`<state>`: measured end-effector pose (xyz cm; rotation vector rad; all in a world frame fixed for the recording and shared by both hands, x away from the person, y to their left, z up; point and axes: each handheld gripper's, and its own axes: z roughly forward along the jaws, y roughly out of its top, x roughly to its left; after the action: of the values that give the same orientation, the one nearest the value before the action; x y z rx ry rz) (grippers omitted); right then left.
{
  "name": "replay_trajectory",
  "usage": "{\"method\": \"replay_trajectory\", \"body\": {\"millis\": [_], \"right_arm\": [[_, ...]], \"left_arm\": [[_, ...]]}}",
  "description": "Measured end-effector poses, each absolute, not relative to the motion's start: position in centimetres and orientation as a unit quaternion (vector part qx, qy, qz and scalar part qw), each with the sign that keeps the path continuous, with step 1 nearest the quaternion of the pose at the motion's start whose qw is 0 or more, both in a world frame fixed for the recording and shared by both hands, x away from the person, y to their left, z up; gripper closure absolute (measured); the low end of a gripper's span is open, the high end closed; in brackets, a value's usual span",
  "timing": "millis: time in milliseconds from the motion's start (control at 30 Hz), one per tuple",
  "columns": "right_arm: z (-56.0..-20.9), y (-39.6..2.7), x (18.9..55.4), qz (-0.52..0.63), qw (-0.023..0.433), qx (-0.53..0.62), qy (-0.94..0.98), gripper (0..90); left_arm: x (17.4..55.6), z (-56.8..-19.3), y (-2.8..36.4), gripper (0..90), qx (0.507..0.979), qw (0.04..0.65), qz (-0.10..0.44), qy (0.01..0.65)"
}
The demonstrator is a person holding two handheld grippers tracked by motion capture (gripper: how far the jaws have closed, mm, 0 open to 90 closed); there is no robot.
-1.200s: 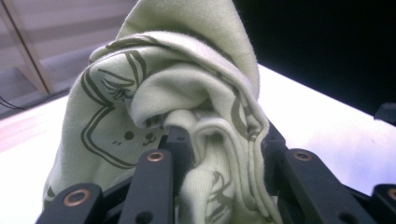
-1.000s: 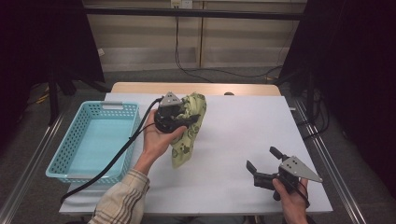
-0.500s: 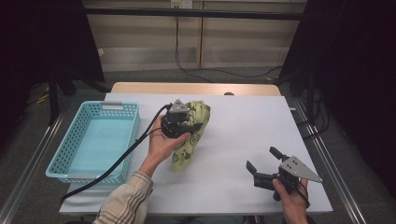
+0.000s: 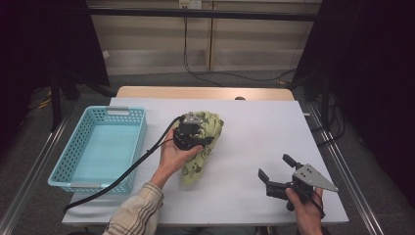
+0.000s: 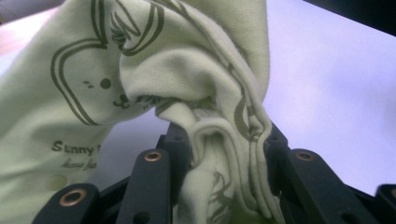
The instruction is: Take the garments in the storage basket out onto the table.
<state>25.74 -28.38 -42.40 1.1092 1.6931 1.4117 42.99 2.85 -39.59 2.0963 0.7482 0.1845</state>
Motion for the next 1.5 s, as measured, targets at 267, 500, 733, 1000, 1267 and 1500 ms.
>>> {"method": "replay_trajectory", "body": {"millis": [267, 500, 733, 1000, 1267, 1500], "right_arm": [[-42.4, -28.4, 25.8, 0.54, 0.33, 0.424, 0.648, 0.6], [-42.4, -28.4, 25.8, 0.54, 0.329, 0.425, 0.648, 0.6], [-42.4, -28.3, 25.8, 0.541, 0.328, 0.423, 0.649, 0.6], [-42.4, -28.3, 25.8, 0.541, 0.327, 0.422, 0.65, 0.6], [-42.5, -28.2, 25.8, 0.539, 0.329, 0.421, 0.652, 0.6], [-42.5, -27.8, 26.0, 0.537, 0.33, 0.415, 0.657, 0.4]], "left_arm": [[42.7, -41.2, 2.2, 63.9, 0.853, 0.423, 0.063, 0.299], [42.7, -41.8, 1.8, 63.2, 0.851, 0.424, 0.059, 0.304], [42.5, -43.7, 1.0, 61.7, 0.863, 0.403, 0.063, 0.299], [42.7, -44.4, 1.1, 52.2, 0.864, 0.397, 0.074, 0.3], [42.5, -43.3, 1.5, 29.1, 0.866, 0.4, 0.08, 0.29], [42.2, -42.5, 2.1, 7.8, 0.863, 0.402, 0.091, 0.293]]}}
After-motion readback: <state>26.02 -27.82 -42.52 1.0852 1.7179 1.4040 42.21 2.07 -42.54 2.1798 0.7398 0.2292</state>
